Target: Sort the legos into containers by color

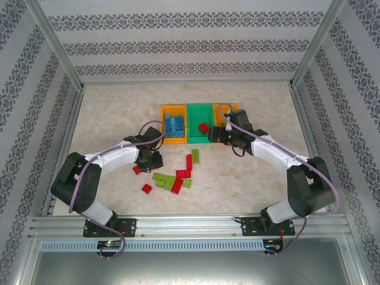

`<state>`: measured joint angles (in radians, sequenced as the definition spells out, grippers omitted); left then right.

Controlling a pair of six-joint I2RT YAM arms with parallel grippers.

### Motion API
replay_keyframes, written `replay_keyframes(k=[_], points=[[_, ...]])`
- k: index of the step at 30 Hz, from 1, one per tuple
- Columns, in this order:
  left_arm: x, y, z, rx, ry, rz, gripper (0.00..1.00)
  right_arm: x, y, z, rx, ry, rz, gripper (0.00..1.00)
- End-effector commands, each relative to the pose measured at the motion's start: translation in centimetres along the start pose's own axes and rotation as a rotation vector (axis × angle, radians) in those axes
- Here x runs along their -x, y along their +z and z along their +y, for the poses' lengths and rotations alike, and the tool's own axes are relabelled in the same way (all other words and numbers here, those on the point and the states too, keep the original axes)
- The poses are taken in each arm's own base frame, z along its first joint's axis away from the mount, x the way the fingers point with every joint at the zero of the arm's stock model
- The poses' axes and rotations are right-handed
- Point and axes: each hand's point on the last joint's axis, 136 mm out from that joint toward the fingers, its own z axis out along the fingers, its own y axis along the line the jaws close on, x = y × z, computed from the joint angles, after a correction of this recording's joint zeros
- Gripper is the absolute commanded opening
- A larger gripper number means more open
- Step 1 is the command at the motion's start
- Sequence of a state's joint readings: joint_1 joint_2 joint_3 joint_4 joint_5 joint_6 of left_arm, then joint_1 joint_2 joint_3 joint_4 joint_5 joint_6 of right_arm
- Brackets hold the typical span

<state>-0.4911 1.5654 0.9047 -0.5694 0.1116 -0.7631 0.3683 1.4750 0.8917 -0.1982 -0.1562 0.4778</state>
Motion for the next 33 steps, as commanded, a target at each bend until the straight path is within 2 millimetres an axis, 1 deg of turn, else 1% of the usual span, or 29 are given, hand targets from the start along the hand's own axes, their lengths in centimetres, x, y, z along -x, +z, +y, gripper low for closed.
replay_keyframes(k=[1,3,7,11,13,16,20,22,23,25,27,29,30,31,33], points=[[1.4,-1.7,-2.3,-0.021,0.096,-0.047,0.26,-1.0,-0.7,-1.9,-0.064,-0.004,-0.007,0.81],[1.9,-2.5,-3.9,-0.044,0.136,-0.064,0.26,-1.4,-0.9,-2.2,-0.07,-0.003,-0.009,0.81],[3.2,-4.2,-8.3,-0.108,0.243,-0.108,0.26,-2.5,-1.4,-2.6,-0.066,0.0,-0.009,0.8],[5.7,-5.6,-13.0,-0.176,0.34,-0.155,0.27,-4.0,-1.9,-3.2,-0.072,0.023,-0.004,0.79],[7.2,-6.0,-15.2,-0.204,0.384,-0.175,0.27,-4.8,-1.9,-3.4,-0.072,0.032,0.004,0.78],[9.6,-6.3,-17.8,-0.21,0.442,-0.212,0.27,-6.3,-1.8,-3.5,-0.074,0.039,0.023,0.77],[11.9,-5.2,-20.6,-0.215,0.49,-0.213,0.28,-7.7,-1.9,-3.6,-0.095,0.042,0.031,0.76],[13.1,-4.7,-21.5,-0.215,0.493,-0.215,0.29,-8.3,-2.0,-3.8,-0.101,0.049,0.036,0.76],[13.7,-4.0,-21.6,-0.207,0.488,-0.205,0.3,-8.4,-2.1,-3.8,-0.1,0.054,0.036,0.76],[14.6,-3.0,-21.7,-0.189,0.48,-0.193,0.31,-8.8,-2.3,-3.9,-0.1,0.061,0.036,0.76],[15.2,-2.4,-21.7,-0.176,0.473,-0.187,0.34,-9.1,-2.6,-3.5,-0.086,0.059,0.031,0.76],[15.4,-1.8,-21.6,-0.169,0.468,-0.182,0.39,-9.1,-2.9,-2.6,-0.062,0.035,0.027,0.76],[15.4,-1.7,-21.5,-0.168,0.464,-0.182,0.43,-9.2,-3.1,-2.1,-0.052,0.015,0.027,0.76],[15.5,-1.7,-21.5,-0.168,0.462,-0.183,0.45,-9.2,-3.2,-1.6,-0.046,-0.004,0.027,0.76],[15.4,-1.9,-21.6,-0.176,0.459,-0.186,0.54,-9.2,-3.2,-0.6,-0.041,-0.035,0.026,0.76]])
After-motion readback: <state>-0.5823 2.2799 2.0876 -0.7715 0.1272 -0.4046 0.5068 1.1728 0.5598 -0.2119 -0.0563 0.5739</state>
